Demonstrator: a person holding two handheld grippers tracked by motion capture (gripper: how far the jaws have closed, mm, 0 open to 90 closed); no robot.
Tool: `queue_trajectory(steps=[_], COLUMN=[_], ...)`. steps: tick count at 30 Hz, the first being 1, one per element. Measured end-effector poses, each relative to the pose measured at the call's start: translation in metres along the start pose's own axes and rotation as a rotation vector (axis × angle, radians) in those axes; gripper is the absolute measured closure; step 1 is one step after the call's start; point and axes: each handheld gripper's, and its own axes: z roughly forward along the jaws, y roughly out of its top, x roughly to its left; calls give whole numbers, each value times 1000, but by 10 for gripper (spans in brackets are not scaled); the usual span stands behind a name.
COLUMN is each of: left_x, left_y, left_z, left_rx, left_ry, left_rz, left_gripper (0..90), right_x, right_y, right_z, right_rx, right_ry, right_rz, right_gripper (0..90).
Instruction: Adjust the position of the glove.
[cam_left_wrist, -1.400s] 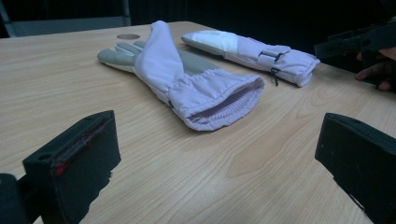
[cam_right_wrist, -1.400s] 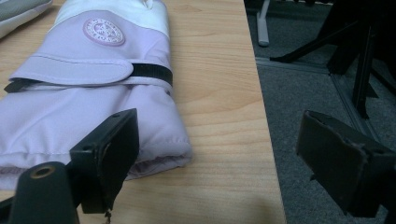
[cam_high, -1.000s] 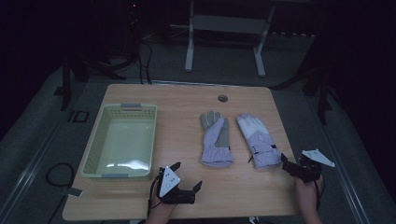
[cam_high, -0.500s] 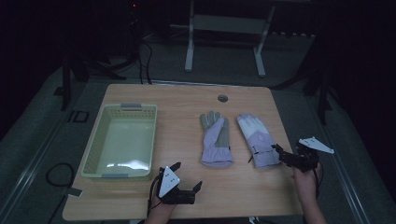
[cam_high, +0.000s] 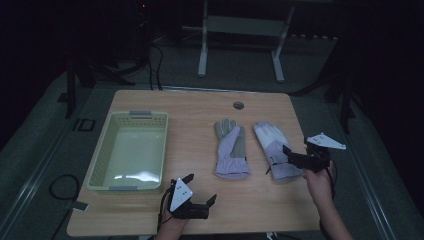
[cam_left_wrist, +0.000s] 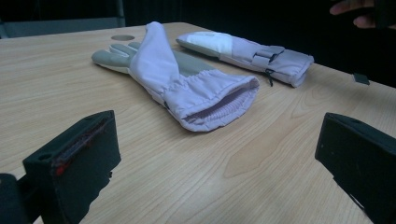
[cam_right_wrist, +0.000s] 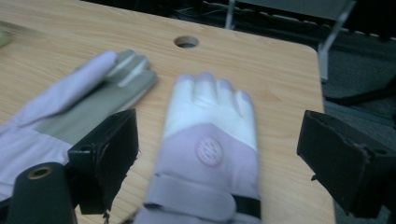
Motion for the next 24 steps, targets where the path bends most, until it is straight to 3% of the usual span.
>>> queue_trajectory(steps=[11, 24], left_x=[1, 1], left_y=[0, 0], left_z=[0, 0], left_rx=[4, 5], left_ry=[-4, -7], left_rz=[-7, 1], left_gripper=[0, 1], right_x=[33, 75], right_y=[31, 54], right_z=[14, 37], right_rx=[5, -19], right_ry=[66, 132], right_rz=[-74, -97], right_gripper=[126, 125])
